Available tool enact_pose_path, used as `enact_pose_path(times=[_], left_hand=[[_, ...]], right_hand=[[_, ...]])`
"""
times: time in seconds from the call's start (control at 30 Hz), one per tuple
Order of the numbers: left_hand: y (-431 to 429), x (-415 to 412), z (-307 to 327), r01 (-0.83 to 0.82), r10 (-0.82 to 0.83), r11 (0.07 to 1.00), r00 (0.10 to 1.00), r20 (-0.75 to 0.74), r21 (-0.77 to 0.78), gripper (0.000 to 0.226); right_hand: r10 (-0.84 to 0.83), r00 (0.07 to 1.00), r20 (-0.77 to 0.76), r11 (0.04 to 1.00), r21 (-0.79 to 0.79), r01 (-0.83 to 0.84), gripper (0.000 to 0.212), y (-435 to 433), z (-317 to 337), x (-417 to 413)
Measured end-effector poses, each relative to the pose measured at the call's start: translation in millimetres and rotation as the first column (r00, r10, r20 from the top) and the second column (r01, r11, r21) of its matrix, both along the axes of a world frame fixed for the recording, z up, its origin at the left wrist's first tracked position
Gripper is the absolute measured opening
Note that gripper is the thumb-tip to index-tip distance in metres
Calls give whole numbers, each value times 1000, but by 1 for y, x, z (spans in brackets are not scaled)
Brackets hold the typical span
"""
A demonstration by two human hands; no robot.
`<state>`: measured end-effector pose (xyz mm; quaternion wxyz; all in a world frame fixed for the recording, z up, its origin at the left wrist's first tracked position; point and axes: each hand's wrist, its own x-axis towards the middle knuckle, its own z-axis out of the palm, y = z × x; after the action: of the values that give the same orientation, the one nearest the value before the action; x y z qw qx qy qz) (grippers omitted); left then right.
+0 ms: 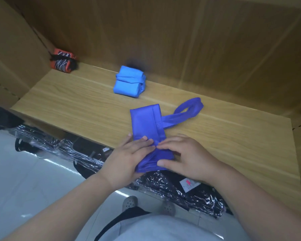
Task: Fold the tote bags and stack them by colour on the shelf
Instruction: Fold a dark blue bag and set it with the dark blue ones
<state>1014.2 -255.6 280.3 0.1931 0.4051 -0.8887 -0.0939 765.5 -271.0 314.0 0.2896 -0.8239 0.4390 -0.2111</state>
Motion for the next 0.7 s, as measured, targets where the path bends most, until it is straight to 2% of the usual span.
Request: enact_pose_path(times=[0.1, 0.17, 0.27, 0.33, 0.4, 0.47, 0.53, 0.7], left_hand=[[1, 5, 3, 21, -17, 999, 996, -86, 44, 63], [-3, 7, 12, 36, -26, 996, 992, -124, 77, 55], [-9, 11, 27, 58, -26, 986, 980, -198, 156, 45], [-14, 15, 37, 31, 62, 948, 959, -277, 318, 46], [-22, 18, 41, 24, 178, 881, 908, -378, 472, 41], [-30, 18, 40, 25, 242, 857, 863, -444, 515, 40], [-39, 17, 38, 21, 240, 862, 863, -444, 507, 42], [-54, 10, 37, -9, 247, 874, 870, -427, 487, 30]], right_hand=[[-78, 988, -134, 971, -233, 45, 57, 3, 9, 6], [-41, 985, -170, 968, -249, -2, 59, 4, 12, 12], [4, 991, -130, 998, -57, -12, 70, 6, 9, 15], [-59, 998, -35, 991, 115, 63, 79, 5, 5, 16], [-120, 992, 35, 976, 188, 111, 83, 5, 2, 20], [-174, 976, 130, 952, 274, 133, 85, 6, 3, 28], [-285, 935, 210, 911, 363, 196, 75, 8, 7, 37], [-481, 859, 177, 864, 262, 430, 29, 4, 6, 54]])
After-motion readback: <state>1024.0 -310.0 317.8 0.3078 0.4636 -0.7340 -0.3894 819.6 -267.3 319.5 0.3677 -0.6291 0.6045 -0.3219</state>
